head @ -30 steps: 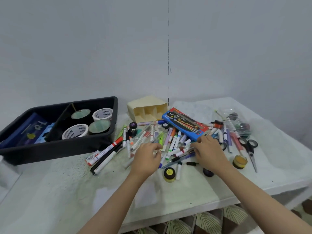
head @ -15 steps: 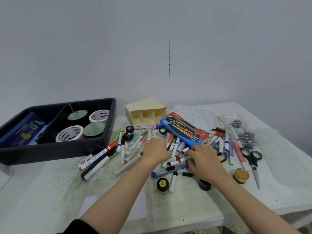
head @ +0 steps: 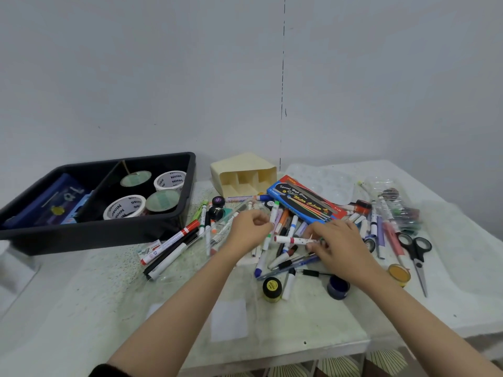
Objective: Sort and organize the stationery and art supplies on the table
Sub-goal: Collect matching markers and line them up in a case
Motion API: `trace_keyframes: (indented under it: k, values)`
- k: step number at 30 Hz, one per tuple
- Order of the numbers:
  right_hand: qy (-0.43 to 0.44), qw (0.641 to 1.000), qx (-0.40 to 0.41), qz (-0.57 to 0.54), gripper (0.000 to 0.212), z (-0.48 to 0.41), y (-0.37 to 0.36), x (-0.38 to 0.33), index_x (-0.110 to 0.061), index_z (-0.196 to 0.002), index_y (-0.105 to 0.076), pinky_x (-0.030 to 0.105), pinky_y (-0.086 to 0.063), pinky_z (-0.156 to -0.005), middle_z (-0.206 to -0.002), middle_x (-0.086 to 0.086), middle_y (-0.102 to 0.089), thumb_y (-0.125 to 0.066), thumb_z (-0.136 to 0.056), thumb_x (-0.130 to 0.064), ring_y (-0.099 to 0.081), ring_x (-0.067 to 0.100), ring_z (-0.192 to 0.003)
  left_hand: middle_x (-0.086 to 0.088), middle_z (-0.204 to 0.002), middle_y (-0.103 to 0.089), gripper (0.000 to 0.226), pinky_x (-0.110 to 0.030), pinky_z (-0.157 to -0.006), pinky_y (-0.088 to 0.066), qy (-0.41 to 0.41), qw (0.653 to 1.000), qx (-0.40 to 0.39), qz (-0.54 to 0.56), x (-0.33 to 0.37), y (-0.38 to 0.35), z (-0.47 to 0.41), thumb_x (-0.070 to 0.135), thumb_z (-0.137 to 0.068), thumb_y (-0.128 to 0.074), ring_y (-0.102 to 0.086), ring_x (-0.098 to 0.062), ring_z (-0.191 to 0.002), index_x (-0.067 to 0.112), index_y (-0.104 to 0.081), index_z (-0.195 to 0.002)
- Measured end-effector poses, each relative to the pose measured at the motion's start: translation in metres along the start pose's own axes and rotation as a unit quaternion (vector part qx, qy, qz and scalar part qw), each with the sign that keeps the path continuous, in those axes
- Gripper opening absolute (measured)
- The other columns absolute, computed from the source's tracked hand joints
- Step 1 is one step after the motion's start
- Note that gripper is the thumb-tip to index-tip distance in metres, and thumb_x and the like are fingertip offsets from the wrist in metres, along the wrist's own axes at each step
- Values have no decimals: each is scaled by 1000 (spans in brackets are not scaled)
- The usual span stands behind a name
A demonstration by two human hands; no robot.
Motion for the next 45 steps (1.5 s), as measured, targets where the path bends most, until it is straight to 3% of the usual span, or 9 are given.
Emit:
trace_keyframes:
  k: [4,7,9,11,17,21,29,40,45]
  values:
    - [-77,967,52,-239,16,12,15,-4,-28,-83,-63,21,-43,-73,-76,-15,-60,-77,-75,-26,-54,1,-76,-5,-84,-65,8,-35,-76,-55,-11,994,68,88,-10,37,18,13,-86,-66,-63,-20,-82,14,-62,-93]
    - [-161,871,97,-454,22,24,14,-12,-19,-85,-60,11,-45,-60,-74,-1,-63,-78,-73,-14,-59,5,-67,-13,-79,-68,25,-49,-79,-56,-11,986,78,146,-16,55,41,6,-86,-65,-64,-29,-78,27,-56,-95]
    - [-193,816,102,-535,23,31,9,-24,-15,-93,-58,15,-49,-62,-74,14,-66,-74,-77,-10,-62,16,-68,-20,-83,-68,38,-43,-78,-58,-5,986,71,153,-23,61,61,4,-86,-63,-66,-33,-82,31,-53,-110]
    - [-181,803,76,-562,23,38,4,-43,-14,-98,-58,21,-52,-66,-73,17,-69,-70,-81,-6,-65,20,-69,-25,-85,-66,49,-34,-75,-59,0,985,57,160,-34,60,82,1,-86,-62,-66,-32,-85,32,-51,-122]
    - [-166,869,-15,-465,20,51,-29,-84,-24,-90,-60,36,-51,-68,-68,14,-67,-71,-82,-10,-63,27,-67,-14,-72,-68,62,-28,-68,-57,12,986,31,161,-64,51,122,-2,-84,-64,-68,-20,-74,42,-48,-125]
    - [-169,904,-19,-392,19,48,-37,-93,-28,-88,-57,26,-47,-63,-58,-3,-65,-71,-82,-17,-57,5,-56,-16,-75,-69,57,-20,-61,-53,28,987,10,155,-73,50,127,-3,-84,-64,-65,-15,-67,38,-52,-122]
    - [-53,989,-88,-104,36,37,-39,-117,-27,-119,-54,23,-37,-71,-100,-9,-61,-61,-87,-41,-49,9,-92,-22,-74,-65,48,-19,-58,-51,48,987,-12,151,-79,48,122,0,-83,-66,-64,-13,-64,30,-51,-117]
    - [44,976,-212,30,73,51,-56,-109,-40,-144,-30,31,-27,-96,-131,-8,-39,-47,-80,-70,-31,15,-117,-9,-67,-65,45,-19,-58,-51,52,985,-23,162,-82,47,118,3,-84,-67,-64,-11,-62,35,-50,-110]
    - [53,973,-218,55,93,53,-54,-105,-46,-145,-21,35,-20,-104,-149,-7,-21,-19,-60,-82,-21,18,-130,-11,-69,-65,45,-20,-57,-51,56,984,-23,167,-83,46,117,3,-83,-67,-64,-12,-61,34,-50,-110]
Point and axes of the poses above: each hand's wrist, its own z-axis away from the middle knuckle, its own y-axis out of the back of the hand, x = y × z, the point moved 7 cm from there along -z, towards the middle knuckle
